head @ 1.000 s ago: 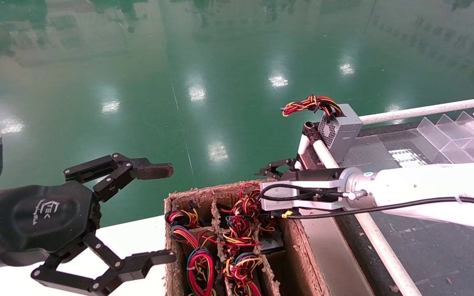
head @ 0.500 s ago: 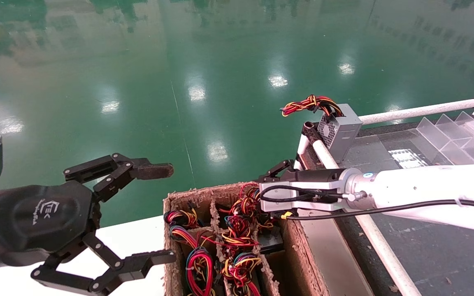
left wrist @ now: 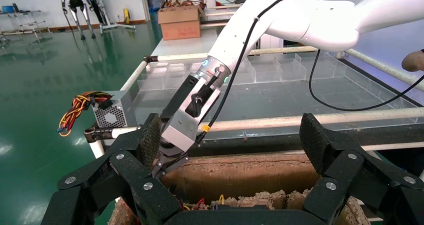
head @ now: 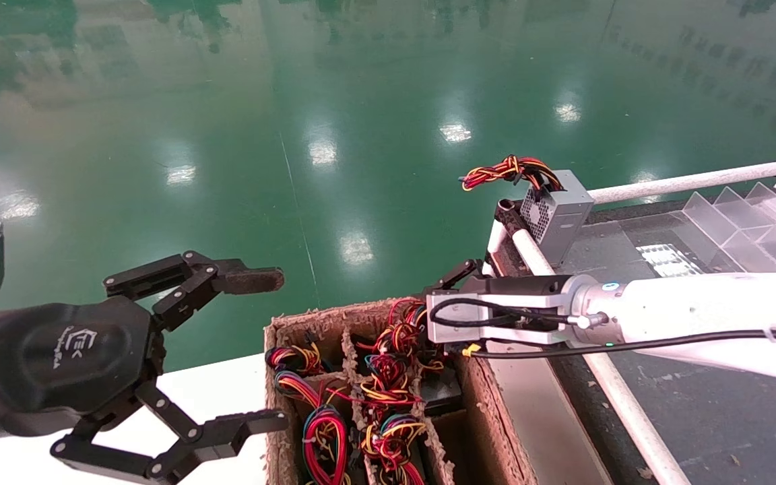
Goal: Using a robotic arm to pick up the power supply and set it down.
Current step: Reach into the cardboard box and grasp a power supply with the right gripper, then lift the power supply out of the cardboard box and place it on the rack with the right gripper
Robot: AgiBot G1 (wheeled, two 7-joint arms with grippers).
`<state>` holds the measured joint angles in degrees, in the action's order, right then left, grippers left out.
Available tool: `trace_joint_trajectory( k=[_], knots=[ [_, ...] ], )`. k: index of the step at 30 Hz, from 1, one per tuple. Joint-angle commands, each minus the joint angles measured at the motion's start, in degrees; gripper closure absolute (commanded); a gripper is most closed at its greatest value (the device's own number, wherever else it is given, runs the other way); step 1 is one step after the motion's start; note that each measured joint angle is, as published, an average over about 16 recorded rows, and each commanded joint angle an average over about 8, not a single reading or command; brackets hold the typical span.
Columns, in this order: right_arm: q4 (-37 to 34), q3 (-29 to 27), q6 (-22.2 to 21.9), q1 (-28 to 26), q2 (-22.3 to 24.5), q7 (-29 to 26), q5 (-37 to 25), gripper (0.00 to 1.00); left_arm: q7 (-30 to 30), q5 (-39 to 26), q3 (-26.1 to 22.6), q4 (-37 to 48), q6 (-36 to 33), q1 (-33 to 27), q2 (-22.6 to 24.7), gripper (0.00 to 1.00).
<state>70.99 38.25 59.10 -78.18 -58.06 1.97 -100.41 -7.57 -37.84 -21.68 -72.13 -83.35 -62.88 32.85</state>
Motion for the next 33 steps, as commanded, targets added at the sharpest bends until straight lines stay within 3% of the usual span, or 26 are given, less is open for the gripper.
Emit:
trace_joint_trajectory(
  k=[1,9,20,33],
  knots=[
    [-0.1,-0.3,0.4,-0.2,0.1,-0.3,0.8,1.00,0.0,0.0,0.0,0.0,0.0,0.0,0.0,0.00],
    [-2.7,-1.4,2.9,-1.9,0.2,-0.3,4.5,1.00,0.0,0.0,0.0,0.0,0.0,0.0,0.0,0.00],
    [-1.3,-4.5,-0.2,-1.9,2.0,0.2,7.2,1.00,0.0,0.0,0.0,0.0,0.0,0.0,0.0,0.00],
    [0.7,-5.8,0.5,-0.9,4.6,-0.3,9.2,1.00,0.0,0.0,0.0,0.0,0.0,0.0,0.0,0.00]
  ],
)
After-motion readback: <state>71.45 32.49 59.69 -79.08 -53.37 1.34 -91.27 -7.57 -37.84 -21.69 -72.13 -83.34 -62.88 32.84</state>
